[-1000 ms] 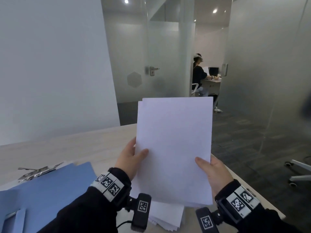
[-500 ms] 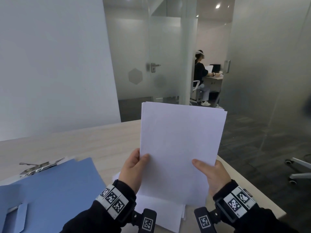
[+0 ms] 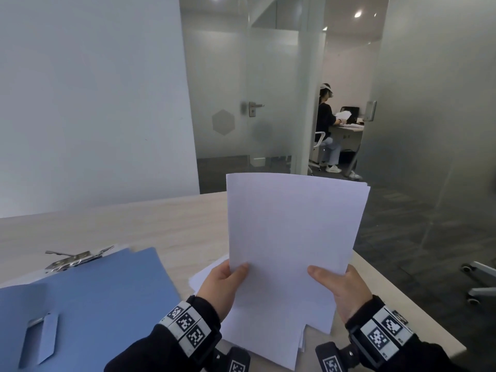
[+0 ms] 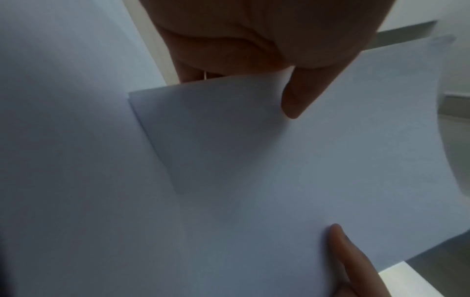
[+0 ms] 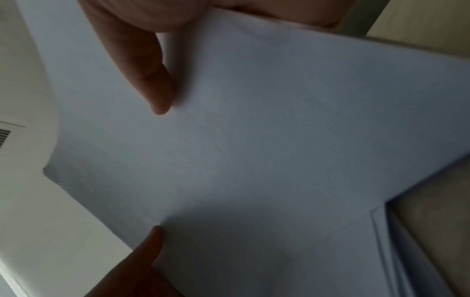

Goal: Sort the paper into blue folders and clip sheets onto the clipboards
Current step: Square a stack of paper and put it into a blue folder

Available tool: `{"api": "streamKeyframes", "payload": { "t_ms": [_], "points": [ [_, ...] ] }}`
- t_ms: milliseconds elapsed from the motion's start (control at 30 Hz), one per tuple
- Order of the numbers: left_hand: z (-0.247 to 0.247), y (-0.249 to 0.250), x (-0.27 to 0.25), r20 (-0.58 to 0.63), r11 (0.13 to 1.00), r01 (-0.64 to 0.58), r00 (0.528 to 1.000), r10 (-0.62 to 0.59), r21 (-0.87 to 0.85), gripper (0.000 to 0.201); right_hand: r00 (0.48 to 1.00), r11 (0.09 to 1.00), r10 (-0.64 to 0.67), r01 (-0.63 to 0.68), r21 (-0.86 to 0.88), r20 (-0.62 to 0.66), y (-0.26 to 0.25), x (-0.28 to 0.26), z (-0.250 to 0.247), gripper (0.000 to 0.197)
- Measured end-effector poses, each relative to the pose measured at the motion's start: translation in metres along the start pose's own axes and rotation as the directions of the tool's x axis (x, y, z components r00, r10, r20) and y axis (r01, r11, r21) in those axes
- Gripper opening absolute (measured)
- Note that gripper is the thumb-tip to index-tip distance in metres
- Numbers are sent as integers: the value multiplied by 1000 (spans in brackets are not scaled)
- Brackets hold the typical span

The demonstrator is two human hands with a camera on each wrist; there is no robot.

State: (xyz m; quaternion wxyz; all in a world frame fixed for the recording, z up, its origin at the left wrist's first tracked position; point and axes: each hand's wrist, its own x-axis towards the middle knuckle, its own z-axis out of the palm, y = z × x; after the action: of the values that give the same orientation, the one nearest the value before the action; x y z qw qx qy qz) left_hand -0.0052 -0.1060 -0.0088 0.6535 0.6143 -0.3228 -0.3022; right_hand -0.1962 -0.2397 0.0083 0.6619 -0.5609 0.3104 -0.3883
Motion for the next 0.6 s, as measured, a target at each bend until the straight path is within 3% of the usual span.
{"api": "streamKeyframes", "payload": {
  "t_ms": [133,300,500,600],
  "points": [
    [-10,6,-4,-55,999,-4,998,6,38,22,999,1000,26,-26,-7,23,-5,-2,9,11],
    [-47,13,-15,-197,999,14,980,-21,-37,21,987,982,6,25,-186,164,-5,-5,38,17],
    [-117,12,-47,-278,987,152,947,-161,-54,21,946,927,17,106,-361,323,20,-7,104,17],
    [-158,16,-72,-331,978,210,922,-201,-9,17,916,921,81,83,-381,394,35,-5,140,17]
  ]
}}
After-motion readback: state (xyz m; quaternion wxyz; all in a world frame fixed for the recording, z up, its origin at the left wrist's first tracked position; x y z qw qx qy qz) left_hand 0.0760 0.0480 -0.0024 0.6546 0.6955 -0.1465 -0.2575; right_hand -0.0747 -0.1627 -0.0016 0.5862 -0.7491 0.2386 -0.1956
